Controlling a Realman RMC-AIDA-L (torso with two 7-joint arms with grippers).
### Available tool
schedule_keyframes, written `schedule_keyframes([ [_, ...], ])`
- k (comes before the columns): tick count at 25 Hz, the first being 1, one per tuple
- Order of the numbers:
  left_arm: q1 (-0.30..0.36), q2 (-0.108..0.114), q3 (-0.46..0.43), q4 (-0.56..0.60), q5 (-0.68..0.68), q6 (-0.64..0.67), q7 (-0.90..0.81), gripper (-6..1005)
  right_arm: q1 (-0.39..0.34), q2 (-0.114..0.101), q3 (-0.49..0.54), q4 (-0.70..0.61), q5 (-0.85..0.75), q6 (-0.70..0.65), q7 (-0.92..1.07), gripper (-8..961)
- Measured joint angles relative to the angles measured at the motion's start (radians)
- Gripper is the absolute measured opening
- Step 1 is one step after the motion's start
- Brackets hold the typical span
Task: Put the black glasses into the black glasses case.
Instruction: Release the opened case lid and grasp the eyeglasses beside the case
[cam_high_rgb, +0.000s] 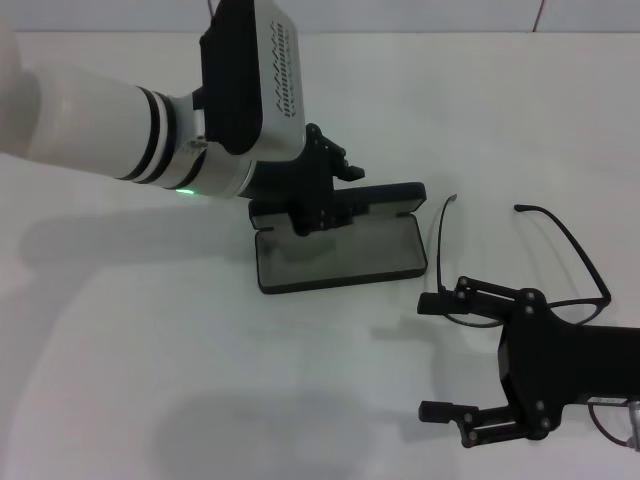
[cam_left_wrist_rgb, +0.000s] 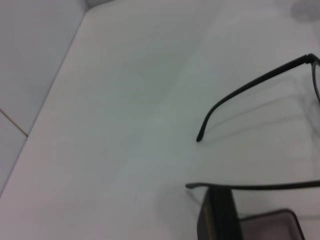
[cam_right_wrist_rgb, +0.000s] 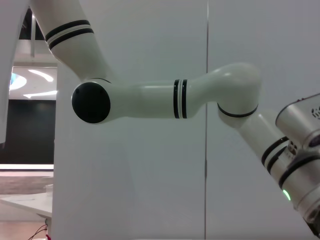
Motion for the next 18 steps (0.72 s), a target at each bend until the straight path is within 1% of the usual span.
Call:
schedule_keyframes([
  [2,0.001,0.0,-0.004,0.007,-0.024,0.005,-0.008,276,0.0,-0.002,0.0,0.0,0.0,0.001,0.0,863],
  [4,0.002,0.002,-0.011,0.01,-0.075,0.008,-0.013,344,0.0,-0.003,0.001,0.002,0.001,0.002,0.0,861],
  [7,0.006,0.002,-0.058,0.011,-0.183,0.045,-0.014,442,-0.001,-0.004,0.01,0.004,0.004,0.002,0.0,859],
  [8,0.011,0.002,-0.084,0.008,-0.243,0.077,-0.013,470,-0.002,-0.005,0.023,0.004,0.004,0.0,0.002,858],
  [10,0.032,0.003,-0.161,-0.027,-0.409,0.166,0.006,527,-0.003,-0.007,0.073,0.001,0.005,-0.002,0.017,856],
  [12,0.051,0.003,-0.232,-0.097,-0.563,0.251,0.046,584,-0.008,-0.018,0.167,-0.009,0.0,-0.003,0.066,855],
  [13,0.061,0.004,-0.27,-0.159,-0.65,0.305,0.077,613,-0.009,-0.035,0.199,-0.023,-0.01,-0.004,0.097,854],
  [14,0.064,0.006,-0.297,-0.213,-0.702,0.342,0.095,641,-0.01,-0.065,0.217,-0.054,-0.035,-0.004,0.146,853],
  [15,0.066,0.008,-0.32,-0.261,-0.743,0.374,0.113,647,-0.01,-0.1,0.228,-0.091,-0.057,-0.003,0.196,852],
  [16,0.066,0.011,-0.345,-0.316,-0.771,0.406,0.128,654,-0.009,-0.145,0.23,-0.147,-0.093,0.004,0.262,852],
  [18,0.072,0.012,-0.39,-0.398,-0.782,0.444,0.152,666,-0.008,-0.218,0.244,-0.251,-0.159,0.033,0.376,850],
])
